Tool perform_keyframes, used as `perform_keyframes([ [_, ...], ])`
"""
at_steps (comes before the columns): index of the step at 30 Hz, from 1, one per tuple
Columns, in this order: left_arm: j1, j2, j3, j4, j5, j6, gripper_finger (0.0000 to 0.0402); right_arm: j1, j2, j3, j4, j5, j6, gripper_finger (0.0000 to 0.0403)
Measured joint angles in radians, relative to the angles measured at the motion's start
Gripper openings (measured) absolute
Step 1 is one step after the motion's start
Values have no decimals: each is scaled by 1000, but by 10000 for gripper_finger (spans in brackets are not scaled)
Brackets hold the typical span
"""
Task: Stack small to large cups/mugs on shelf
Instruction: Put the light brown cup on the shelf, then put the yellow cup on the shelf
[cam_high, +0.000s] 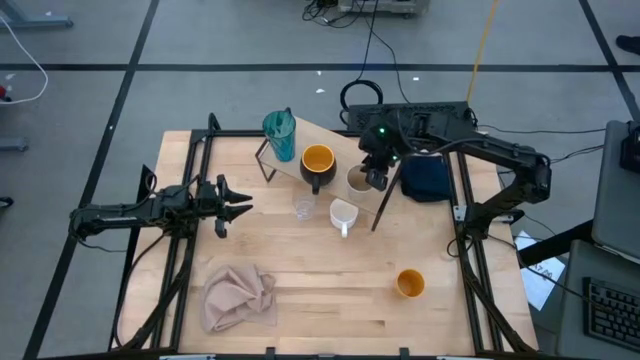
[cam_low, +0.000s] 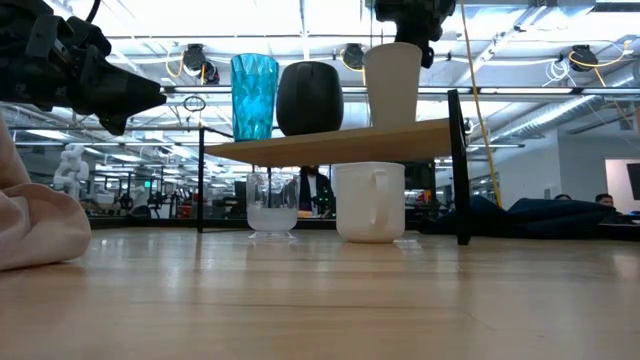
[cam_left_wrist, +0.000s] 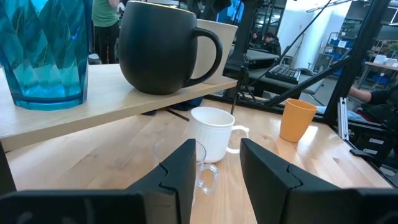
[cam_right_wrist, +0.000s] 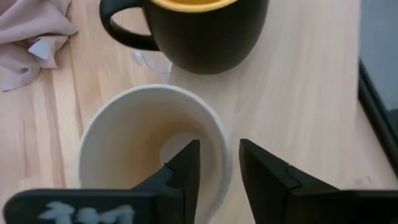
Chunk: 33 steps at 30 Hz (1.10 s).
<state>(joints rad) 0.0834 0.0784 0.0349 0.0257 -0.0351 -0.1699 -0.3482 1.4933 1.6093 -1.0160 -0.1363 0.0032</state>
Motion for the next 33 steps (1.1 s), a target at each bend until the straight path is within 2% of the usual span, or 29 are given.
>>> perform_keyframes([
  [8, 0, 0, 0, 0, 0, -2, 124, -28, -53, -1, 37, 2, -19, 105],
  [15, 0, 0, 0, 18, 0, -9, 124, 6, -202, 0, 149, 1, -69, 105],
  [19, 0, 0, 0, 35, 1, -17, 124, 75, -315, 0, 190, 1, -117, 105],
  [25, 0, 0, 0, 38, -1, -19, 124, 250, -451, 0, 209, 3, -122, 105],
  [33, 0, 0, 0, 87, -7, -19, 124, 437, -528, -62, 199, 42, -153, 105],
])
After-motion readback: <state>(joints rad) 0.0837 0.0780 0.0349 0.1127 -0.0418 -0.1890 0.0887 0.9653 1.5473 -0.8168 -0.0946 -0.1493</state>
